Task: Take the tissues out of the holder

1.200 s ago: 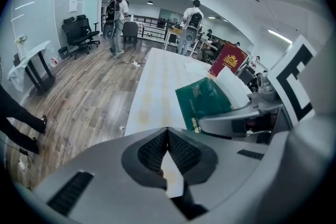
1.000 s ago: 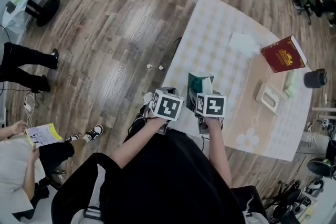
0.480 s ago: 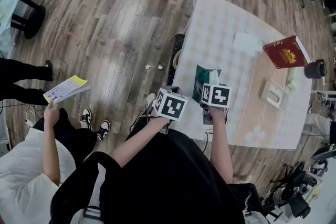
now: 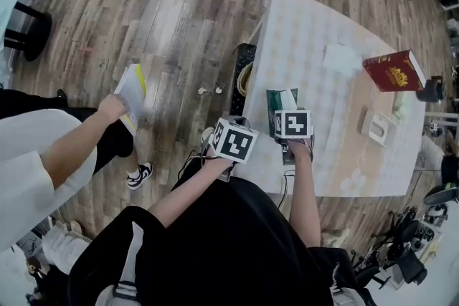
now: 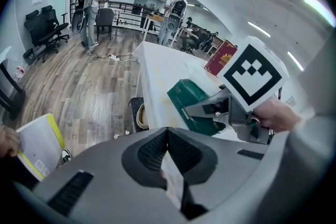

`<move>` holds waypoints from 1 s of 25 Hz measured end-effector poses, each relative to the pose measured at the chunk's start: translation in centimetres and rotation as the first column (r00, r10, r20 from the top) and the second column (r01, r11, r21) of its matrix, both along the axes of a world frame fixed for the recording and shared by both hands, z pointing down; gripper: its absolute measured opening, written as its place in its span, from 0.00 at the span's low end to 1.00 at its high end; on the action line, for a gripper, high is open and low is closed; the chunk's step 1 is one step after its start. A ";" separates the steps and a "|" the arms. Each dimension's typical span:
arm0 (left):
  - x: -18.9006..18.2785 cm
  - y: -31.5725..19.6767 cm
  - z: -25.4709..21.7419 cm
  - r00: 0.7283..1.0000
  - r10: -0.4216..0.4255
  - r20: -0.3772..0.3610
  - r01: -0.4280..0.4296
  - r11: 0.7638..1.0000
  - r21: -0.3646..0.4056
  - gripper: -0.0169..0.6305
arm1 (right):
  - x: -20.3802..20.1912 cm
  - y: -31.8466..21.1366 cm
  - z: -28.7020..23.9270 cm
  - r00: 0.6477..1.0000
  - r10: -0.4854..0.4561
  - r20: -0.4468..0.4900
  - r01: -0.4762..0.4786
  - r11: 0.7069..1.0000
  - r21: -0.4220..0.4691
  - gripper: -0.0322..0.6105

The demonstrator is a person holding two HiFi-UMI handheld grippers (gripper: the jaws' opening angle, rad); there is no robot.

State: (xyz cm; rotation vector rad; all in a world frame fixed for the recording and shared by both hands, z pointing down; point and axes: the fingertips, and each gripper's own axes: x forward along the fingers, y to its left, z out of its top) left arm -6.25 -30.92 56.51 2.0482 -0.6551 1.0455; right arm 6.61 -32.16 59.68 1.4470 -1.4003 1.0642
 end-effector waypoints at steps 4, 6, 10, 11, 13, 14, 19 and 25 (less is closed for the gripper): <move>-0.1 -0.7 0.2 1.000 0.025 -0.007 -0.025 1.000 -0.011 0.03 | 0.1 -0.6 -0.7 0.999 0.012 -0.043 -0.009 0.996 0.090 0.54; -0.1 -0.9 0.4 0.999 0.039 -0.008 -0.039 0.999 -0.016 0.03 | 0.1 -0.7 -1.7 0.999 0.022 -0.050 -0.014 0.988 0.153 0.54; 0.0 -0.9 0.9 0.998 0.067 -0.005 -0.067 0.997 -0.030 0.03 | -0.2 -0.4 -4.9 0.998 0.039 -0.043 -0.026 0.966 0.258 0.54; 0.1 -0.9 1.0 0.997 0.075 -0.004 -0.075 0.997 -0.032 0.03 | -0.2 -0.1 -5.8 0.998 0.042 -0.044 -0.028 0.960 0.279 0.54; 0.4 -0.6 1.1 0.996 0.093 -0.006 -0.093 0.995 -0.029 0.03 | 0.0 0.6 -7.5 0.997 0.061 -0.048 -0.043 0.947 0.318 0.54; 0.5 -0.4 1.0 0.995 0.100 -0.007 -0.100 0.995 -0.026 0.03 | 0.0 1.1 -8.4 0.996 0.075 -0.041 -0.057 0.939 0.340 0.54; 1.6 0.6 0.1 0.992 0.124 -0.011 -0.124 0.992 0.010 0.03 | -0.5 3.8 -11.4 0.980 0.168 0.104 -0.197 0.876 0.441 0.47; 3.1 4.4 -1.3 0.986 0.169 -0.015 -0.168 0.984 0.061 0.03 | 0.1 9.0 -11.8 0.945 0.276 0.173 -0.326 0.832 0.450 0.09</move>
